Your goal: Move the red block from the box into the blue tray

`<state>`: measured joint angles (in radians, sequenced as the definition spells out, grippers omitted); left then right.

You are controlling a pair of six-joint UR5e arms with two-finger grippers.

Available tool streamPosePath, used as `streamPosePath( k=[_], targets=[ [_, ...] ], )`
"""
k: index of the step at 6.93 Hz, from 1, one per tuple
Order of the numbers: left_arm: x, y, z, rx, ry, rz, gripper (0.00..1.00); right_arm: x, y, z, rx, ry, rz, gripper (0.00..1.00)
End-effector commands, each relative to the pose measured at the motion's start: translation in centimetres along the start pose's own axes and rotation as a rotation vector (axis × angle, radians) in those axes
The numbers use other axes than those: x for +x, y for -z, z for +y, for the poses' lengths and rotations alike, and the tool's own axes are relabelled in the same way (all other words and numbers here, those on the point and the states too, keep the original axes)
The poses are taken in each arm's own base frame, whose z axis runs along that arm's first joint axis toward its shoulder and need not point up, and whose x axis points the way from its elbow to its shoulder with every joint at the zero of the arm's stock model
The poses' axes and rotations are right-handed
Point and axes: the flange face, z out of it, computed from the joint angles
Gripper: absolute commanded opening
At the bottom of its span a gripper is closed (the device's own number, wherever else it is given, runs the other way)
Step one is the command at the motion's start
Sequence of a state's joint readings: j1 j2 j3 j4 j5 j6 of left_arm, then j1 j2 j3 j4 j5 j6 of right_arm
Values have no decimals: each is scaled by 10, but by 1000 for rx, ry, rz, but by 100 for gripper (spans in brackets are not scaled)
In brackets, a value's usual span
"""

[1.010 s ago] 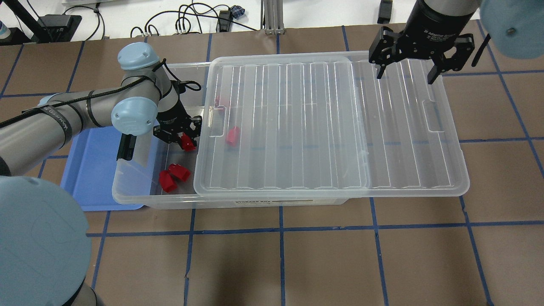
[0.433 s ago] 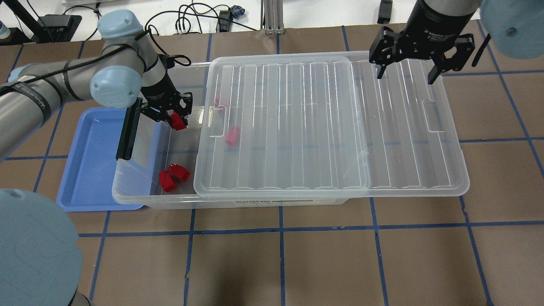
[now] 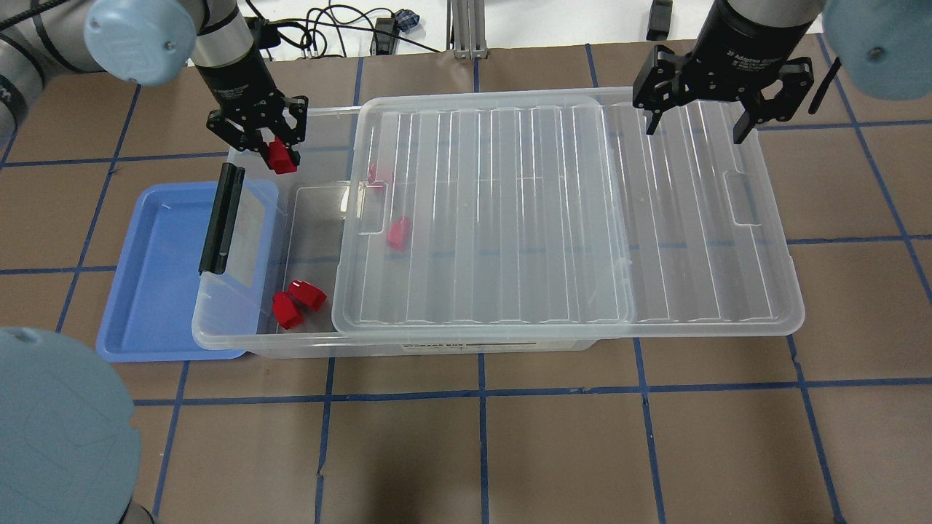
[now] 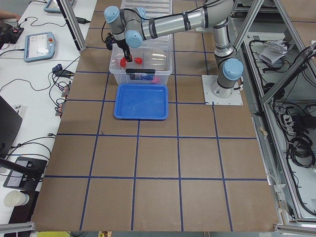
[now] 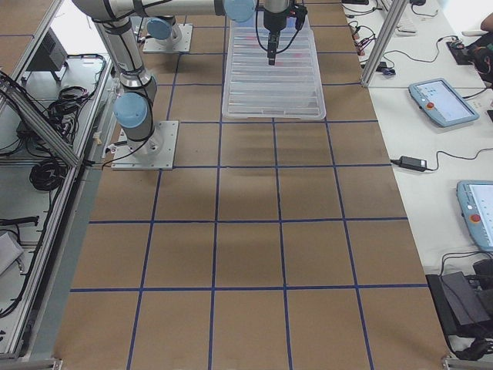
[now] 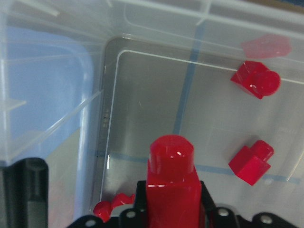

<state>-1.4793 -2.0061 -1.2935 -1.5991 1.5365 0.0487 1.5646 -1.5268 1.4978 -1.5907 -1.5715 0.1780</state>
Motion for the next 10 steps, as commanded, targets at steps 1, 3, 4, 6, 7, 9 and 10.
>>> streamPosePath(
  k=[1, 3, 4, 6, 7, 9, 10],
  targets=[
    [-91, 20, -8, 4, -114, -1, 4, 9, -3, -6, -4, 9, 1, 100],
    [-180, -4, -16, 4, -329, 25, 4, 49, 1, -24, 9, 45, 19, 100],
    [-205, -24, -18, -3, -317, 37, 4, 85, -2, -34, 0, 106, 23, 100],
    [-233, -81, -17, 31, -348, 27, 3, 147, -15, -45, -31, 206, 23, 100],
    [-248, -117, -7, 42, -318, 30, 4, 171, -36, -46, -71, 242, 55, 100],
    [-245, -161, 9, 41, -302, 37, 17, 231, -86, -42, -179, 179, 62, 100],
    [-241, -156, 15, 52, -292, 35, 87, 236, -121, -50, -180, 183, 69, 100]
  ],
)
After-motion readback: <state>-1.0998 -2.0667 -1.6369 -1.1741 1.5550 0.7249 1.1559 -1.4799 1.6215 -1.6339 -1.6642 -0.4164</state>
